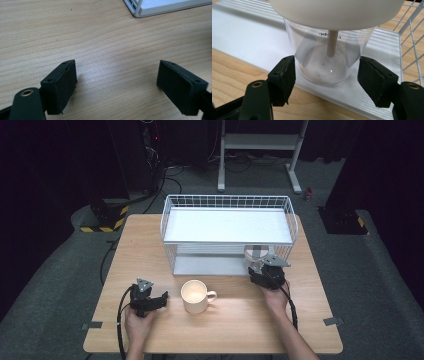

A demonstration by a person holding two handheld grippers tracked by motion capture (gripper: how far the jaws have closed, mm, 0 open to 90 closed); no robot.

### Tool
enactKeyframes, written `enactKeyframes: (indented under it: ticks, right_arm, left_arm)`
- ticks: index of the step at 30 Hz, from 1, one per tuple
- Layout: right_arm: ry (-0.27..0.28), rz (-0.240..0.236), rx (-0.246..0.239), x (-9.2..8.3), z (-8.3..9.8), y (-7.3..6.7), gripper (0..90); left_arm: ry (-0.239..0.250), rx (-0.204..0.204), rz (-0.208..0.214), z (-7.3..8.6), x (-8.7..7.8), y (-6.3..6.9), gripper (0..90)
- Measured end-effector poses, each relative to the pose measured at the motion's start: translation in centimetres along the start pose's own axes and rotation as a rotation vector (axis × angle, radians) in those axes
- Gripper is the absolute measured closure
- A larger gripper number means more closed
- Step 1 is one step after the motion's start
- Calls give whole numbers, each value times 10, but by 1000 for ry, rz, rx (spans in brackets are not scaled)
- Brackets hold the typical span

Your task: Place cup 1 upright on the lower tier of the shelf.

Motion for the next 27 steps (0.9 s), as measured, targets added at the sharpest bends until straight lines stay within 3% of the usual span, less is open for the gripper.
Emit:
enactKeyframes:
  ticks: [14, 27]
  right_arm:
    - [-10, 23, 30, 10, -6, -1, 411]
    - [0, 17, 58, 16, -7, 3, 476]
  left_arm:
    - [0, 0, 0, 0, 0, 0, 168]
    - [1, -1, -1, 0, 0, 0, 168]
Point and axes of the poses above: each handheld gripper's, and its own axes: x roughly forward along the jaws, z roughly out of its underside, y roughly to its right, the point moved 4 cm from there along x, roughly forward along the jaws, and after that the axes turned 13 degrees about x, right-handed, at the moved point
